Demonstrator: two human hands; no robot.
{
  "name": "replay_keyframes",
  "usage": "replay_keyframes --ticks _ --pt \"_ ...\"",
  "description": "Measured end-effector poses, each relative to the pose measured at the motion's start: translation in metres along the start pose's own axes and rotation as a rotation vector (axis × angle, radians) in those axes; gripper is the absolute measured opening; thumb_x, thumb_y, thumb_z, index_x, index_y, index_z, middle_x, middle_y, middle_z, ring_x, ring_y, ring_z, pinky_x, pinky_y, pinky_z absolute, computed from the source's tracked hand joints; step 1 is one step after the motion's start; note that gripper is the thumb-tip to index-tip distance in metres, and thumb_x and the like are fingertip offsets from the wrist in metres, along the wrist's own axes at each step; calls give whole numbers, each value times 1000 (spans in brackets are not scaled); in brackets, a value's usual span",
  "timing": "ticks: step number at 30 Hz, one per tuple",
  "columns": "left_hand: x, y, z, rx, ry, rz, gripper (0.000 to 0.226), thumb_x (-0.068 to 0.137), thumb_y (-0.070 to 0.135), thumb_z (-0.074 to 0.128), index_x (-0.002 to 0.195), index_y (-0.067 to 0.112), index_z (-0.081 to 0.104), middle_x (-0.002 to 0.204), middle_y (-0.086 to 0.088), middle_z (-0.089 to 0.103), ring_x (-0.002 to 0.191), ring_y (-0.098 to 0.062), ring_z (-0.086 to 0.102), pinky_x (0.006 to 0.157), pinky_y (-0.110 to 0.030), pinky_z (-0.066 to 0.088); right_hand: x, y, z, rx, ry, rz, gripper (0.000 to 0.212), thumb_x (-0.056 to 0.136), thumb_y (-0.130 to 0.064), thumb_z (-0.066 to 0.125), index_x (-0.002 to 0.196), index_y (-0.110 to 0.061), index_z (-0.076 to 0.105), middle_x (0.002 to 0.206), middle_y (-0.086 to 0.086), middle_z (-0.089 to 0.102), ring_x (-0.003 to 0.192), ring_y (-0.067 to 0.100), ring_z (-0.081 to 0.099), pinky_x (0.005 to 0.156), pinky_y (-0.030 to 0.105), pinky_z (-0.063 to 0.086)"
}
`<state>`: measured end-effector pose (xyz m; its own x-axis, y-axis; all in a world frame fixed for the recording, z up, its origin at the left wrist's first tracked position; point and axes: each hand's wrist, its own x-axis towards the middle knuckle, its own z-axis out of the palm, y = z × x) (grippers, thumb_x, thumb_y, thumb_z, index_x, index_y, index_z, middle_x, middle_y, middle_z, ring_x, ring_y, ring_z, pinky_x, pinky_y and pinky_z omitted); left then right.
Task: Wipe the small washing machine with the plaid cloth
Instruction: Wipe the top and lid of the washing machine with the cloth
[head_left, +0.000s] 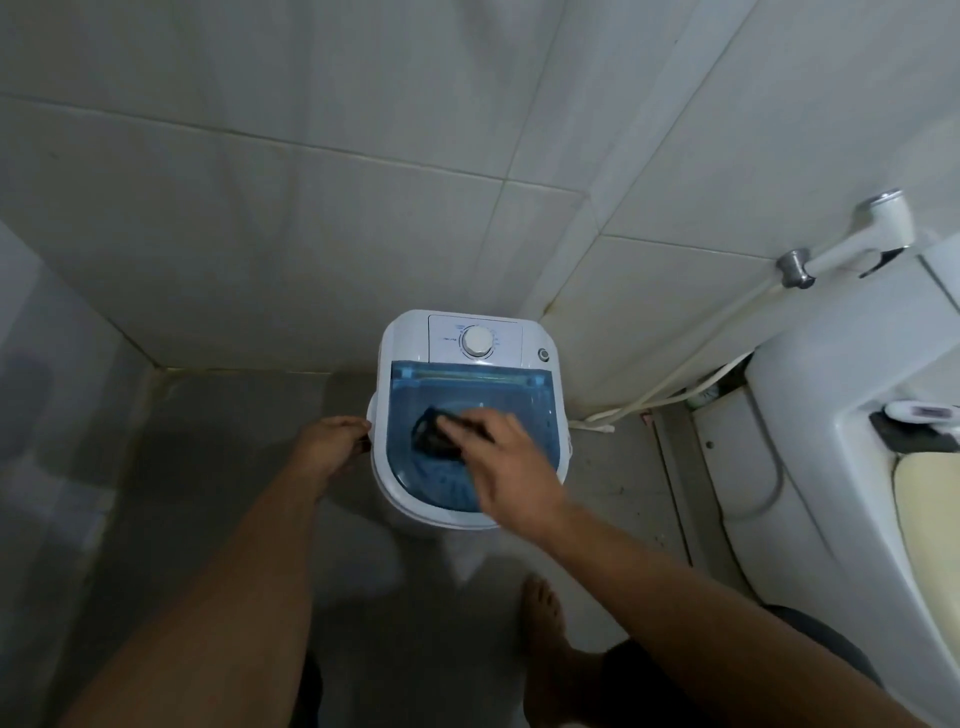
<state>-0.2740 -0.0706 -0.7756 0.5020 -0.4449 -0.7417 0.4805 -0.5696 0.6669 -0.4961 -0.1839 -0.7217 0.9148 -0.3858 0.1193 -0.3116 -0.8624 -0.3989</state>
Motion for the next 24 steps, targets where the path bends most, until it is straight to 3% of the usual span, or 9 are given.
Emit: replay_keyframes --ticks 2,6,10,13,15,17,21,24 --pt "-3 1 1 1 13 3 16 93 11 64 107 7 71 113 -21 73 78 -20 67 68 -30 48 16 42 -14 -21 160 240 53 91 -9 56 143 -17 55 133 14 55 112 34 54 95 49 52" --pt "-5 1 3 7 46 8 16 94 11 63 107 9 71 113 -20 73 77 -19 67 64 -29 48 15 81 -9 -209 133 521 56 87 -7 55 143 -15 54 132 20 53 107 42 52 87 56 52" --pt "-1 1 4 17 39 0 19 94 10 61 110 7 71 112 -17 74 85 -22 68 69 -26 49 -4 34 28 -217 157 432 60 80 -10 63 140 -18 57 130 16 56 103 38 54 83 48 52" --pt "-4 4 7 -2 36 -3 22 94 9 62 114 4 70 109 -17 71 82 -21 67 73 -29 51 -12 4 40 -239 57 207 66 78 -11 65 142 -23 53 132 12 55 106 35 52 80 44 48" --pt "-5 4 7 -8 36 -6 23 94 10 63 115 4 69 111 -18 71 90 -25 67 84 -36 52 -15 13 30 -284 9 98 67 78 -11 64 143 -24 52 132 11 55 105 34 52 78 44 48" --pt "-6 3 7 -14 30 -10 25 95 11 63 118 4 68 113 -18 71 96 -26 66 91 -38 49 -16 42 14 -323 37 161 66 78 -10 63 142 -23 53 129 12 57 102 35 54 79 46 51" --pt "-8 3 8 -32 31 0 18 95 12 62 111 9 69 111 -15 72 92 -24 67 87 -36 47 -13 93 -8 -175 167 585 55 88 -9 52 141 -21 57 130 15 56 106 39 54 89 52 52" --pt "-9 4 9 -31 34 0 16 95 11 61 109 10 68 109 -14 71 81 -18 66 88 -35 46 -24 73 6 -101 233 655 52 92 -9 54 143 -21 55 131 14 54 110 36 50 93 51 51"
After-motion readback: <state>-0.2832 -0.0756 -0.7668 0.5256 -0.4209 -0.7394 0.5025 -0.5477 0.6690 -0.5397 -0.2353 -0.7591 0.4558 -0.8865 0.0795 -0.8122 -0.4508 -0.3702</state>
